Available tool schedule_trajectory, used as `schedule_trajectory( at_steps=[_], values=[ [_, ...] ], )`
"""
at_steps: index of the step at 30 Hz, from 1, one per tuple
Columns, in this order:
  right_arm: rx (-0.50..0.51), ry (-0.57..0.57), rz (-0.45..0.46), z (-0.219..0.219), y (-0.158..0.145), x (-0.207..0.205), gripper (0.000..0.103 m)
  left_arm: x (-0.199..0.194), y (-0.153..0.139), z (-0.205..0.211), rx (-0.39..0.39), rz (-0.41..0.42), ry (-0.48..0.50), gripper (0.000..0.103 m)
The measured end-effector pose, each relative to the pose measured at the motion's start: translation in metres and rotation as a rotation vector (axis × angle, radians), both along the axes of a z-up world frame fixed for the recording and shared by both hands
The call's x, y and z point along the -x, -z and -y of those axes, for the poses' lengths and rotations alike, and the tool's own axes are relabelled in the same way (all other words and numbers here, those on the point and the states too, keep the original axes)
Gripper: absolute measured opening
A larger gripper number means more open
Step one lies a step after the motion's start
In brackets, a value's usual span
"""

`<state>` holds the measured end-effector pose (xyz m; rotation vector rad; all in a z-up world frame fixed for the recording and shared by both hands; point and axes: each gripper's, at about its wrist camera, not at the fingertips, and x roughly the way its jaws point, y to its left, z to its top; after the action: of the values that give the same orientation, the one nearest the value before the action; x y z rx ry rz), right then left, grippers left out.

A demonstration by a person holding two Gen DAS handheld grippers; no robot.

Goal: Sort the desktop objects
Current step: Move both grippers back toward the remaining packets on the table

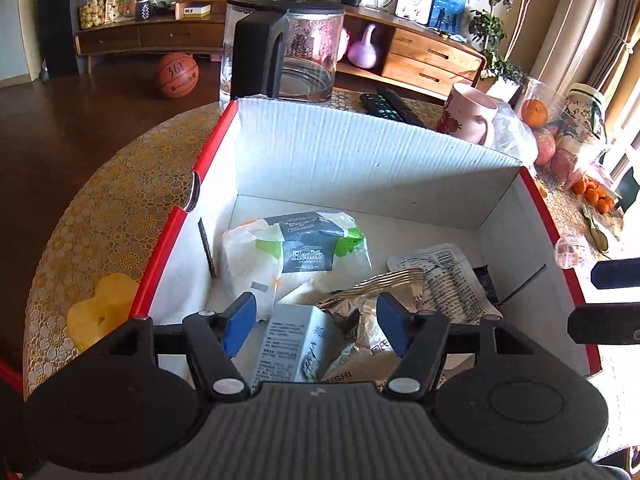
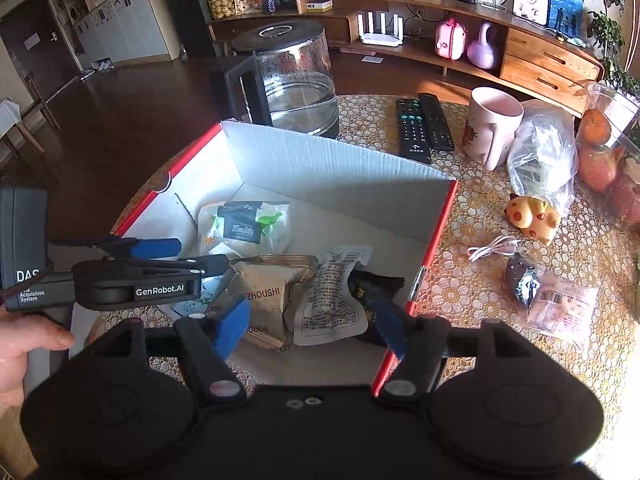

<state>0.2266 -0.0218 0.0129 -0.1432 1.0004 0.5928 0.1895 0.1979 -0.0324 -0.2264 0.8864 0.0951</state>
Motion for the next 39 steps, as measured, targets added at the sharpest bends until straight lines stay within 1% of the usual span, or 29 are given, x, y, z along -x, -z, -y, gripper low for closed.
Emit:
schedule_trajectory(
  at_steps=[3, 4, 7, 10, 17, 24, 27, 29, 32, 39],
  values=[
    [-0.011, 0.006, 0.006, 0.008, -0.006, 0.005, 0.07, 0.003, -0.003, 0.002, -0.001, 0.005, -0.004, 0.068],
    [-0.017, 0.007, 0.005, 0.01, -0.007, 0.006, 0.07, 0.004, -0.004, 0.003, -0.002, 0.008, -0.002, 0.071],
    [-0.028, 0.008, 0.008, 0.017, -0.012, 0.012, 0.071, 0.008, -0.007, 0.005, -0.006, 0.015, 0.006, 0.073],
    [-0.033, 0.01, 0.017, 0.025, -0.018, 0.018, 0.072, 0.014, -0.012, 0.004, 0.014, 0.027, 0.005, 0.076],
    [-0.067, 0.036, 0.032, 0.048, -0.032, 0.027, 0.072, 0.024, -0.021, 0.008, 0.052, 0.037, 0.013, 0.076],
    [-0.097, 0.083, 0.042, 0.084, -0.039, 0.033, 0.073, 0.04, -0.037, 0.021, 0.042, 0.05, 0.06, 0.076],
    [-0.108, 0.111, 0.044, 0.102, -0.042, 0.035, 0.073, 0.045, -0.044, 0.031, 0.032, 0.058, 0.082, 0.077],
    [-0.124, 0.132, 0.041, 0.115, -0.044, 0.035, 0.074, 0.048, -0.046, 0.038, 0.024, 0.063, 0.092, 0.079],
    [-0.132, 0.159, 0.047, 0.133, -0.046, 0.037, 0.074, 0.05, -0.049, 0.048, 0.038, 0.059, 0.113, 0.079],
    [-0.148, 0.229, 0.065, 0.172, -0.047, 0.037, 0.076, 0.051, -0.059, 0.089, 0.031, 0.067, 0.191, 0.079]
  ],
)
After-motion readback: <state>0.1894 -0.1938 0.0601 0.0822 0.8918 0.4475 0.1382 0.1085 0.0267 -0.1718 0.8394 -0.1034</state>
